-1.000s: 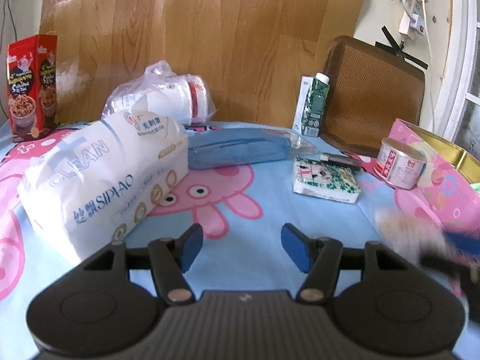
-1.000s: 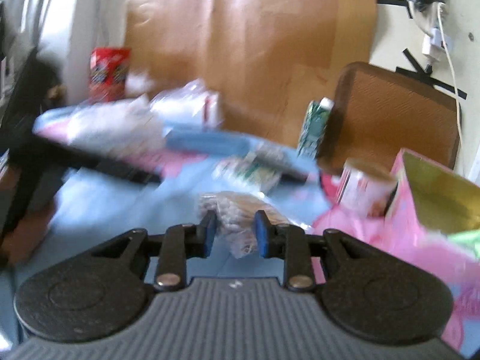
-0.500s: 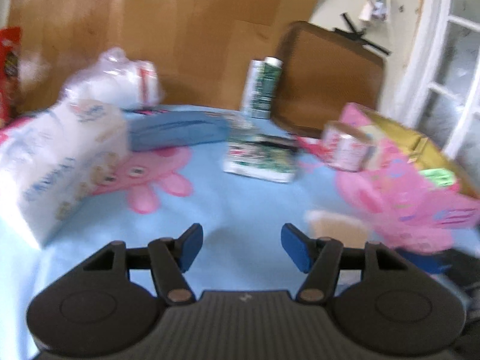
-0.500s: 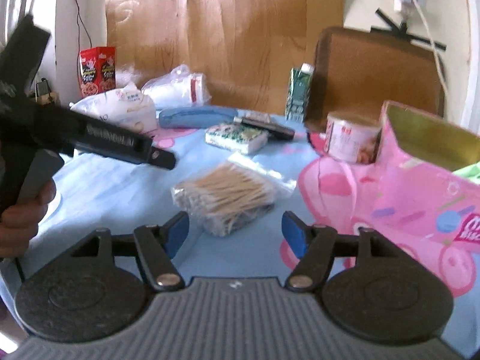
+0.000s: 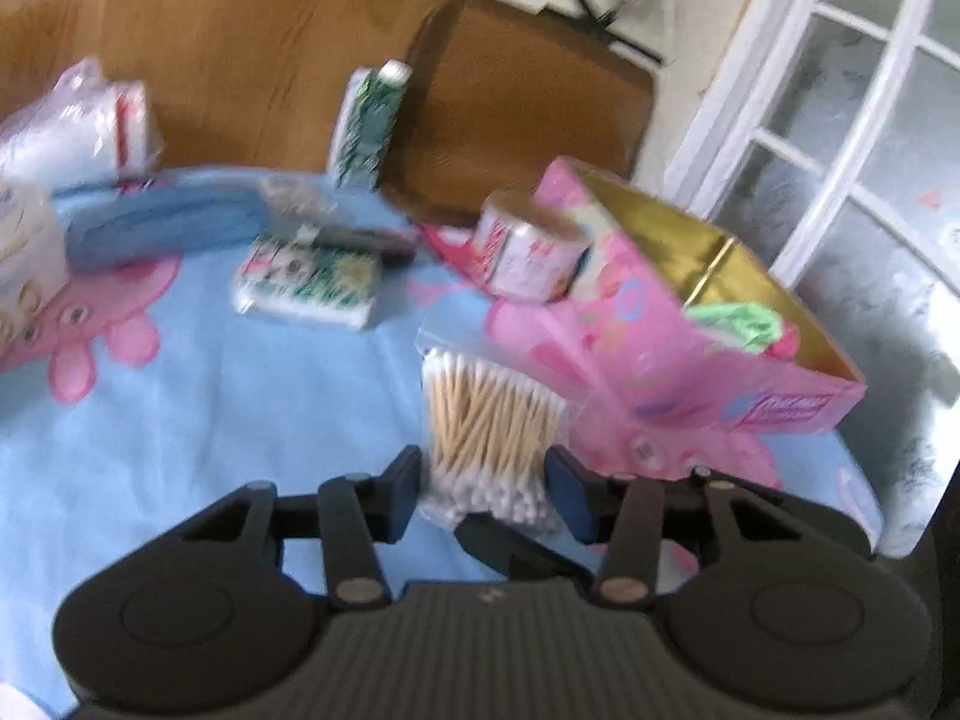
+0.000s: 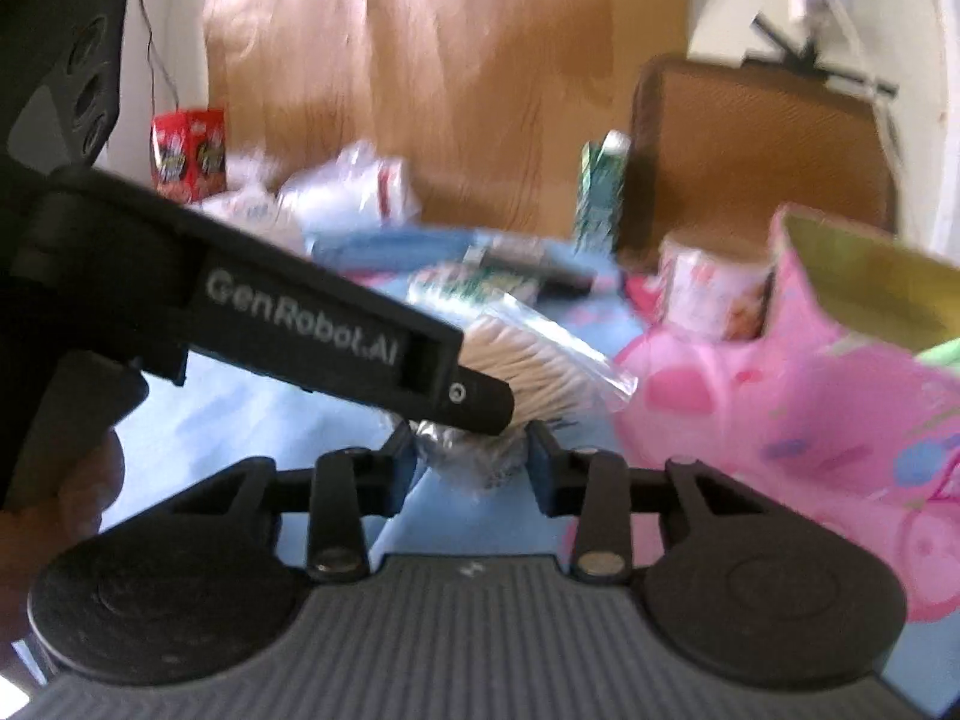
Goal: Organize soft objects
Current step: 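Carry the cotton swab bag into the pink tin and open both grippers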
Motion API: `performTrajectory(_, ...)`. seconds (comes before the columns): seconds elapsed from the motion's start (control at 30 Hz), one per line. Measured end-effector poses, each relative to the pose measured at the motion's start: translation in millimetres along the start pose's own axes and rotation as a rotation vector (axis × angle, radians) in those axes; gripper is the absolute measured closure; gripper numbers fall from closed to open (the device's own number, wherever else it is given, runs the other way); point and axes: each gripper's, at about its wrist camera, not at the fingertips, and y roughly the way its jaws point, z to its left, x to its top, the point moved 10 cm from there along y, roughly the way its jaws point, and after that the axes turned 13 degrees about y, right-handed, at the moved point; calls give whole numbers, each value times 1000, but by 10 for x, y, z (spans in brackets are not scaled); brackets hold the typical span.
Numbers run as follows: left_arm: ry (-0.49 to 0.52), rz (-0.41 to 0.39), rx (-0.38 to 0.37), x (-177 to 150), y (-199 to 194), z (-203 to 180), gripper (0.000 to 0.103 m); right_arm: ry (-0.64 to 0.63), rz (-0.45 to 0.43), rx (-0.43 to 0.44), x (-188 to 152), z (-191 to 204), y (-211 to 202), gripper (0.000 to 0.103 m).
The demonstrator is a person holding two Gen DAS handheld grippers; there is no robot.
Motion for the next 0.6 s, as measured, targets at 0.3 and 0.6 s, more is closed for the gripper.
performTrajectory(0.3,189,-102,-87,800,191,-802,58,45,-227,-145,564,-667,-468,61)
performTrajectory(0.6,280,-103,-95,1163,804,-1464,48,124,-290,-311,749,-1545,-482,60)
